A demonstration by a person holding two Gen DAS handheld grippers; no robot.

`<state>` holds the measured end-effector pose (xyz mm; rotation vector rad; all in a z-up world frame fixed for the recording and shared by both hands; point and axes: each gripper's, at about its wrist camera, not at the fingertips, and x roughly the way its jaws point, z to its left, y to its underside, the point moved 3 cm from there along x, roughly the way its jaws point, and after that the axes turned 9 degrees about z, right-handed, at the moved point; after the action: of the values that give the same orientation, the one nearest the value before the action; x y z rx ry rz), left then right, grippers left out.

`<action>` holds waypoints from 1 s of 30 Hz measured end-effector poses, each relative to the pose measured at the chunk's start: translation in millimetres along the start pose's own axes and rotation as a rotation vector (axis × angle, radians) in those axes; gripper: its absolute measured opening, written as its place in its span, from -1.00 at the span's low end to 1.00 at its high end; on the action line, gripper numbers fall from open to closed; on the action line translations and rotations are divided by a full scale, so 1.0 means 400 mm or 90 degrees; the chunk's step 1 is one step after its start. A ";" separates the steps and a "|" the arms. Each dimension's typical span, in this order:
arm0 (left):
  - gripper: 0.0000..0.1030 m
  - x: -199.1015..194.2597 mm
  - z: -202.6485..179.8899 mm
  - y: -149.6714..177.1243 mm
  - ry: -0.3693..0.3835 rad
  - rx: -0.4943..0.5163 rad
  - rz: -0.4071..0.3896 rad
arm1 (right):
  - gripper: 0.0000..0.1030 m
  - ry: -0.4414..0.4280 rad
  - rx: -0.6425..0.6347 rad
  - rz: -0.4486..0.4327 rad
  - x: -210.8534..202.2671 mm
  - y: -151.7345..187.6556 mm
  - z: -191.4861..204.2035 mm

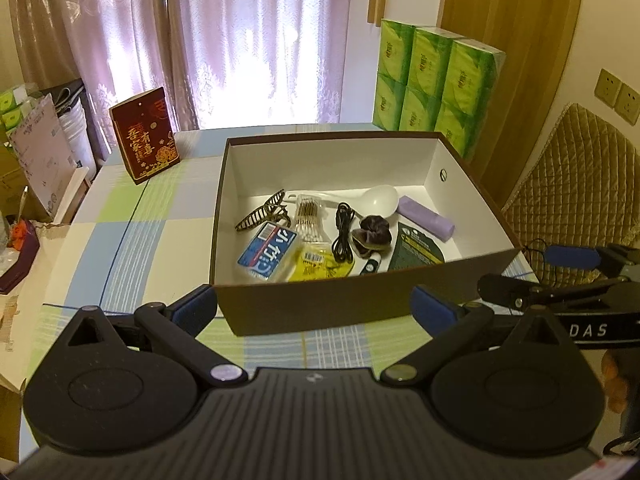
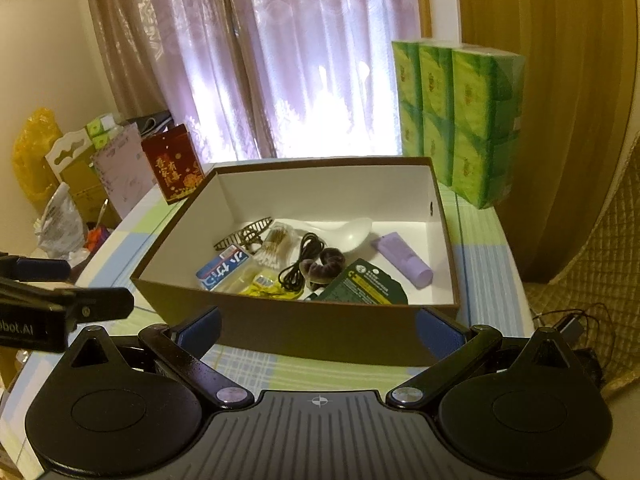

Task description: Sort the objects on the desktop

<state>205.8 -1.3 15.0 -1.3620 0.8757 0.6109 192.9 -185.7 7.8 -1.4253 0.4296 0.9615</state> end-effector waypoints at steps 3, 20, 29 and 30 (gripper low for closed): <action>0.97 -0.012 -0.016 0.025 -0.006 0.003 0.005 | 0.96 0.003 -0.009 -0.001 -0.017 0.015 0.008; 0.98 -0.084 -0.062 0.120 -0.033 -0.008 -0.003 | 0.96 0.000 -0.017 -0.007 -0.097 0.089 0.010; 0.98 -0.117 -0.084 0.158 -0.049 -0.014 -0.008 | 0.96 0.000 -0.028 -0.018 -0.140 0.123 0.010; 0.98 -0.120 -0.086 0.162 -0.050 -0.014 -0.008 | 0.96 0.001 -0.029 -0.018 -0.143 0.128 0.010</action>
<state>120.6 -20.8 18.0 -1.3533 0.7985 0.6620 119.6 -205.5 19.8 -1.4701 0.3899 0.9529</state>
